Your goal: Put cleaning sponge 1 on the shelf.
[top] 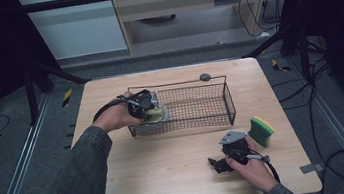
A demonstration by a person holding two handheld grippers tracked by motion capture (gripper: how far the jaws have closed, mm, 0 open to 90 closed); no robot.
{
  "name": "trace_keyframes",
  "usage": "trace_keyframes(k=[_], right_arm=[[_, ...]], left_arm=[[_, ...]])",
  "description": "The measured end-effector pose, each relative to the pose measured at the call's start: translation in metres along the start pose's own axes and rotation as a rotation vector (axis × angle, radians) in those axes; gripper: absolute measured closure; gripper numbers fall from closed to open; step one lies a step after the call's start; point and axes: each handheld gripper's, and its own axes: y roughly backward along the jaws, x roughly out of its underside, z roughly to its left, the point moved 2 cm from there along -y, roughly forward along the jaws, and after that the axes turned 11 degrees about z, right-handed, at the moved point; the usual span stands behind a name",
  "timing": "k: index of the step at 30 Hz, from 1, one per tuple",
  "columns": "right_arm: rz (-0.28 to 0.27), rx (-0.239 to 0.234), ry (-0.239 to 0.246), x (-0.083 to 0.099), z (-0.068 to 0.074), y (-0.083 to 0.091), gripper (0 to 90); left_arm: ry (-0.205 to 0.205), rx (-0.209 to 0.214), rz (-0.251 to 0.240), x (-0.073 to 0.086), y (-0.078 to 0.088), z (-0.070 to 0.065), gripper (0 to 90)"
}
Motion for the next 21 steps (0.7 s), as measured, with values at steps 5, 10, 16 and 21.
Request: trace_keyframes(k=[5, 10, 16, 21], right_arm=[[0.0, 0.0, -0.001, 0.0, 0.0001, 0.0, 0.4], [0.001, 0.0, 0.0, 0.0, 0.0, 0.0, 0.5], [0.0, -0.001, -0.001, 0.0, 0.0001, 0.0, 0.5], [-0.001, 0.0, 0.001, 0.0, 0.0, 0.0, 0.5]], left_arm=[[0.003, 0.004, 0.004, 0.0018, -0.0009, 0.0002, 70.2], [0.006, 0.013, -0.006, 0.0033, -0.0001, -0.0007, 70.1], [0.012, 0.016, -0.022, 0.0035, 0.0032, -0.0016, 69.8], [0.022, 0.016, -0.04, 0.0048, 0.0077, -0.0014, 68.3]])
